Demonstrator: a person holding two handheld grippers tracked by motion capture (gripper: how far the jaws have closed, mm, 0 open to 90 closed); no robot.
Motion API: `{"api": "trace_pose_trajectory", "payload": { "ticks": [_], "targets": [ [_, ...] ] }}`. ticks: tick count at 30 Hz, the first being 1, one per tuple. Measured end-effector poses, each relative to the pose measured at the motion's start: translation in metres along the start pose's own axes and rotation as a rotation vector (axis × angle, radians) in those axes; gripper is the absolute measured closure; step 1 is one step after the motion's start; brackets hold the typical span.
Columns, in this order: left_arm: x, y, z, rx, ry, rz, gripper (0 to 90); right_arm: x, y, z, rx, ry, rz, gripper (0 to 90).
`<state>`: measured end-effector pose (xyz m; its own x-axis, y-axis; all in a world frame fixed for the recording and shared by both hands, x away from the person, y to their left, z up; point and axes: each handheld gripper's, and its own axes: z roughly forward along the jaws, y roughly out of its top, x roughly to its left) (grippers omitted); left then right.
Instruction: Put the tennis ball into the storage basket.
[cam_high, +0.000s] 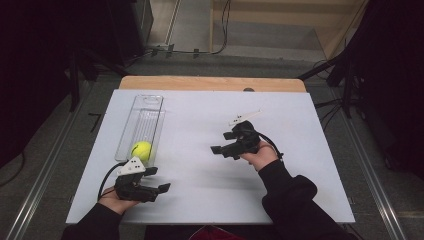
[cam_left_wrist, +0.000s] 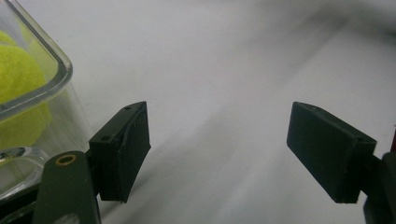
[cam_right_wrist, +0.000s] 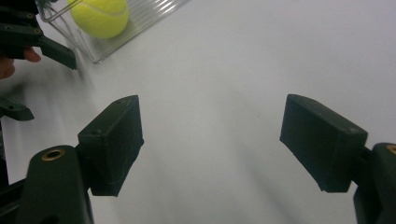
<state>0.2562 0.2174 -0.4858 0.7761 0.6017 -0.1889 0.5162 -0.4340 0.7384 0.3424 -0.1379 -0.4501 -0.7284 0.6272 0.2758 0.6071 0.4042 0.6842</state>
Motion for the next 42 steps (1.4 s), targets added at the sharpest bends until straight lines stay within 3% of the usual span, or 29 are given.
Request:
{"api": "trace_pose_trajectory", "payload": {
  "ticks": [42],
  "targets": [
    [0.0,0.0,0.0,0.0,0.003,-0.003,22.0,-0.015,-0.068,-0.053,-0.023,-0.076,0.066,19.2]
  ]
}}
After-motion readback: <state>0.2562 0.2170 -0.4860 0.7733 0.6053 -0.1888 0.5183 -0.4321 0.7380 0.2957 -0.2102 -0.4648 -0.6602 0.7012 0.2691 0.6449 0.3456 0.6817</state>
